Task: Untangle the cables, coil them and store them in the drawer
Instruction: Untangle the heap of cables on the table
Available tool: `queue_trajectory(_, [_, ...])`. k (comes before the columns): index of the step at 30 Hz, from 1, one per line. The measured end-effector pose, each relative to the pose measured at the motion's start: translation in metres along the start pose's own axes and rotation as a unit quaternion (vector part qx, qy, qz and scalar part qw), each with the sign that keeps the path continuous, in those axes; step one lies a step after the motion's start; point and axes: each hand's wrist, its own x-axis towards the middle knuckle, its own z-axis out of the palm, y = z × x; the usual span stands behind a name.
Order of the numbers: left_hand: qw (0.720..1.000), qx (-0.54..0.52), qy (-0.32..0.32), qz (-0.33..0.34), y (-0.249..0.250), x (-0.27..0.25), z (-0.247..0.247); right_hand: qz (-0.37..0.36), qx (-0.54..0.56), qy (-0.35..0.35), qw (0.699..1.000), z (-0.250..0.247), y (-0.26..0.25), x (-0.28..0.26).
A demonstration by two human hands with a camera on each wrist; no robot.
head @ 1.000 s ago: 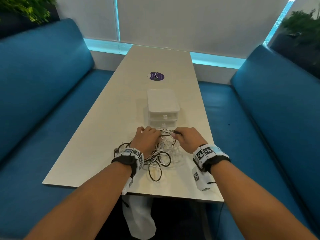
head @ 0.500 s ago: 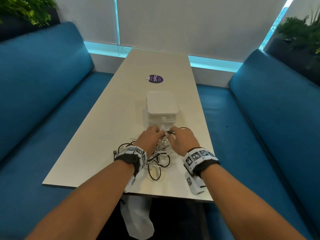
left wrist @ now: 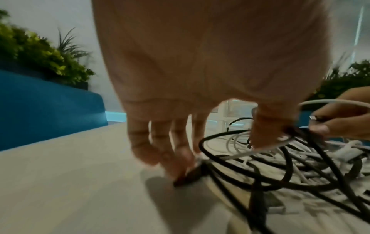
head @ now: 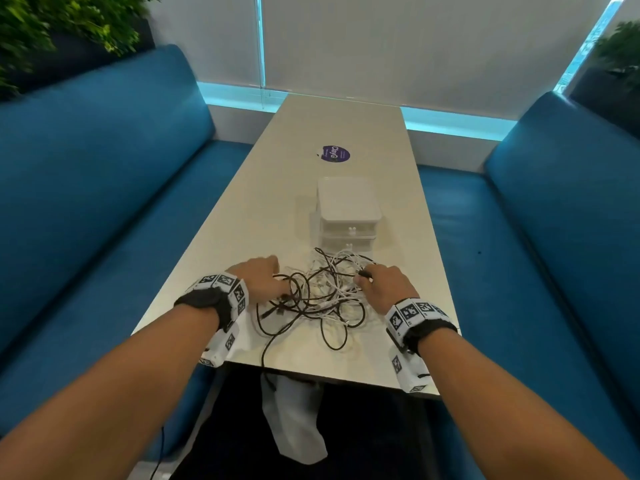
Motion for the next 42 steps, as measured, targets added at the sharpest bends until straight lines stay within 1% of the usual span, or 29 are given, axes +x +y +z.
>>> queue_trajectory(1, [0.999,0.022,-0.042,-0.014,-0.001,-0.003,0.001,0.000,-0.002,0.002,1.000,0.001,-0.001,0.000])
queue_trajectory(2, [0.997,0.035,-0.062,-0.018,-0.001,-0.004,0.003,0.001,-0.005,0.002,1.000,0.002,-0.002,0.000])
queue_trajectory(3, [0.997,0.045,-0.064,-0.011,-0.001,-0.005,0.006,0.003,-0.008,0.003,1.000,0.002,-0.002,-0.001])
queue_trajectory(5, [0.997,0.069,-0.040,0.010,-0.002,-0.002,0.016,0.007,-0.012,0.003,1.000,0.004,-0.002,-0.002])
queue_trajectory(7, [0.997,0.067,-0.013,0.022,0.001,0.000,0.022,0.011,-0.016,0.001,1.000,0.005,-0.002,-0.004])
queue_trajectory(11, [1.000,-0.002,0.009,0.016,0.011,0.006,0.025,0.021,-0.022,-0.004,1.000,0.005,0.000,-0.005])
queue_trajectory(13, [0.995,-0.080,0.055,-0.004,0.013,0.014,0.024,0.031,-0.029,-0.005,0.999,0.005,0.002,-0.005])
queue_trajectory(15, [0.977,-0.182,0.106,-0.021,0.014,0.021,0.023,0.037,-0.031,-0.008,0.999,0.007,0.003,-0.006])
queue_trajectory(17, [0.952,-0.277,0.132,-0.020,0.020,0.026,0.021,0.040,-0.040,-0.012,0.998,0.008,0.003,-0.006])
queue_trajectory(18, [0.934,-0.330,0.133,-0.014,0.026,0.026,0.019,0.043,-0.046,-0.012,0.998,0.008,0.003,-0.006])
queue_trajectory(20, [0.893,-0.437,0.111,0.013,0.036,0.028,0.014,0.052,-0.060,-0.011,0.997,0.008,0.003,-0.006])
queue_trajectory(21, [0.883,-0.459,0.088,0.032,0.040,0.028,0.013,0.056,-0.066,-0.010,0.996,0.007,0.004,-0.006])
queue_trajectory(22, [0.891,-0.446,0.065,0.053,0.042,0.025,0.012,0.060,-0.072,-0.009,0.996,0.006,0.005,-0.006])
queue_trajectory(23, [0.914,-0.398,0.039,0.070,0.042,0.023,0.013,0.065,-0.077,-0.007,0.995,0.006,0.006,-0.006])
queue_trajectory(25, [0.963,-0.251,0.002,0.100,0.038,0.017,0.018,0.074,-0.085,-0.004,0.994,0.004,0.009,-0.006])
queue_trajectory(26, [0.979,-0.175,-0.001,0.108,0.034,0.014,0.021,0.075,-0.089,-0.004,0.993,0.004,0.010,-0.006])
queue_trajectory(27, [0.988,-0.110,0.003,0.106,0.031,0.012,0.025,0.076,-0.091,-0.004,0.993,0.004,0.009,-0.006])
queue_trajectory(29, [0.996,-0.042,0.025,0.072,0.026,0.009,0.032,0.077,-0.093,-0.005,0.993,0.005,0.008,-0.007])
queue_trajectory(32, [0.998,0.014,0.063,0.006,0.026,0.005,0.038,0.079,-0.101,-0.001,0.992,0.006,0.006,-0.007])
queue_trajectory(34, [0.997,0.049,0.062,-0.012,0.026,0.002,0.041,0.081,-0.108,0.001,0.991,0.007,0.006,-0.007])
queue_trajectory(35, [0.997,0.049,0.052,-0.012,0.026,0.002,0.040,0.081,-0.111,0.001,0.991,0.007,0.006,-0.007])
queue_trajectory(37, [0.999,0.016,0.034,-0.020,0.026,0.000,0.037,0.083,-0.114,0.001,0.990,0.007,0.005,-0.007])
queue_trajectory(42, [0.994,-0.015,0.082,-0.066,0.030,-0.006,0.024,0.088,-0.127,0.002,0.988,0.006,0.002,-0.008])
